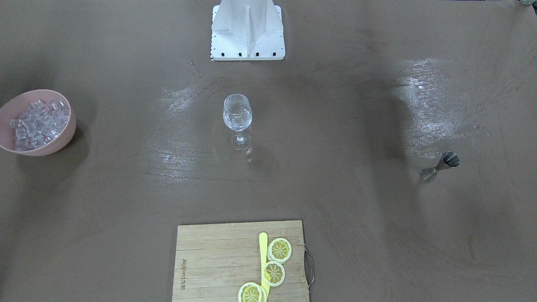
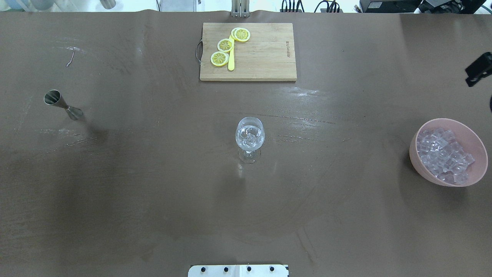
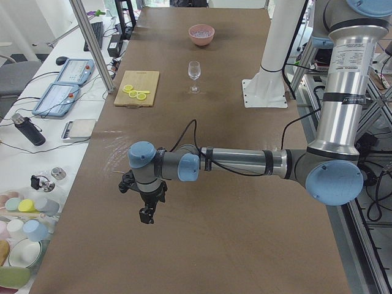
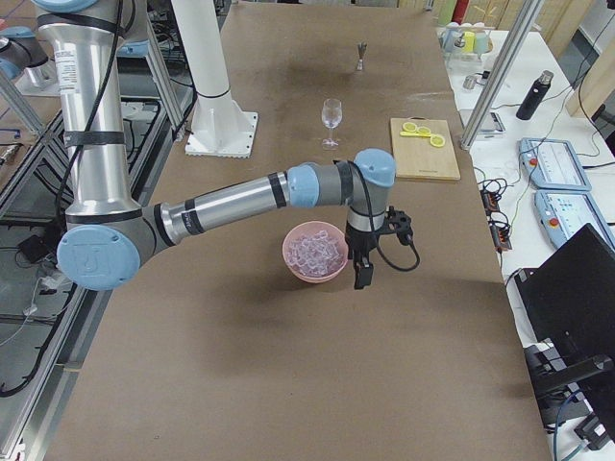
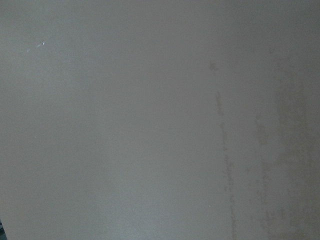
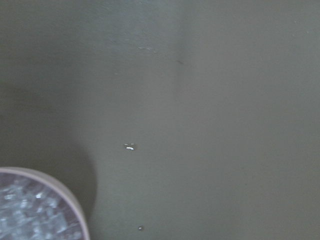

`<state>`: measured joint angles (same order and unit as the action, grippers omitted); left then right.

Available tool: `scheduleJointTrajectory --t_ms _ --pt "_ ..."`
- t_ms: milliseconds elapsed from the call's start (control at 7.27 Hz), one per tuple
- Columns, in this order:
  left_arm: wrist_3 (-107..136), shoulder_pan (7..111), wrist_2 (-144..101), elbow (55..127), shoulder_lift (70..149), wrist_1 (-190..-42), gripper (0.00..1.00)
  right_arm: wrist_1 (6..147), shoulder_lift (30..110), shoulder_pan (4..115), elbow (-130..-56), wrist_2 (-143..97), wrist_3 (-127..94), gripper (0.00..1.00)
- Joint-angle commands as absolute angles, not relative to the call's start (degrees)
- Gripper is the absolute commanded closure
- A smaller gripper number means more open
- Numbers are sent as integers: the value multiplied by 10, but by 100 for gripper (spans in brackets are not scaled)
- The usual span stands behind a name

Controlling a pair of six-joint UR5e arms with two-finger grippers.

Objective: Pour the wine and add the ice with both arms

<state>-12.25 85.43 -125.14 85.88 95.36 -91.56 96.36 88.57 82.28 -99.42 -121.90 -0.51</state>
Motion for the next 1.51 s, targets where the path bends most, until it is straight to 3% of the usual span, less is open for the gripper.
scheduleJointTrajectory --t_ms 0,413,826,1376 --pt "-122 854 -1260 860 953 -915 2 738 904 833 -823 -1222 1 0" --pt "-121 858 -1326 859 950 -904 2 765 889 833 -823 -1265 -4 0" --pt "-121 867 -1327 859 948 -904 2 888 895 842 -917 -1291 -4 0" --pt "-121 865 -1326 862 937 -908 2 887 902 842 -921 -1287 -18 0"
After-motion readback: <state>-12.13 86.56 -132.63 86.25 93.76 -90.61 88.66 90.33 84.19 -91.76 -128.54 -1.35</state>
